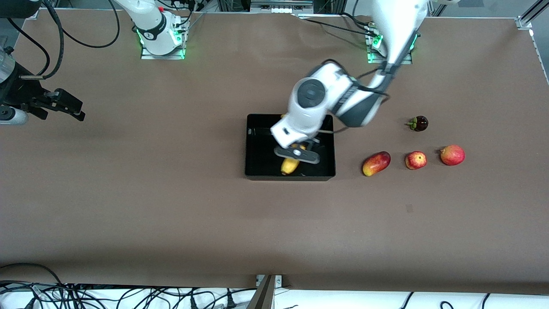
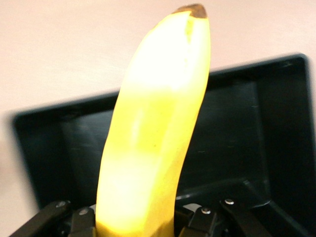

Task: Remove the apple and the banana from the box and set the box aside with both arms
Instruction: 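Lift the banana out and lower it beside the apples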

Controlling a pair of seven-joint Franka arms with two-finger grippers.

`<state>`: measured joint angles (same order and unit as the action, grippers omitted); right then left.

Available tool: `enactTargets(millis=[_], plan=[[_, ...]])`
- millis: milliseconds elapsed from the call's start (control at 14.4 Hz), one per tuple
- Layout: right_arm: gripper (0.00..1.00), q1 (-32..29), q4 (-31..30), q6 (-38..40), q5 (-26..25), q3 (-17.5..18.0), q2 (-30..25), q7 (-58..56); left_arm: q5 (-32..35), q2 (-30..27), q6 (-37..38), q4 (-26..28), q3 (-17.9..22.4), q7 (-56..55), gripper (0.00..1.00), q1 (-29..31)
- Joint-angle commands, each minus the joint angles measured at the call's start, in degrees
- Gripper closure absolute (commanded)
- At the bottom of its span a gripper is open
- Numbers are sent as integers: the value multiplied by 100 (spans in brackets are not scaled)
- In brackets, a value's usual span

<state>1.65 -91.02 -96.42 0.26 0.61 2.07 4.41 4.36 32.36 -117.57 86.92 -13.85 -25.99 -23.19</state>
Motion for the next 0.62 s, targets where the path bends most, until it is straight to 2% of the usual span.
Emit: enactTargets(millis=[0,138,346,554], plan=[[0,-7,85,-8,-61,35,39,112,-260,-248,1056,-340,-65,1242,100,753],[0,-7,85,-8,-61,35,48,112,-182,-230,1664,-641,-39,1902,100,1183],[0,-7,85,1,-61,35,39,112,-59,-152,1746,-606,75,3035,97,1904],[0,-7,85,1,-61,35,39,112,879,322,1588,-641,102,3828,95,2599]])
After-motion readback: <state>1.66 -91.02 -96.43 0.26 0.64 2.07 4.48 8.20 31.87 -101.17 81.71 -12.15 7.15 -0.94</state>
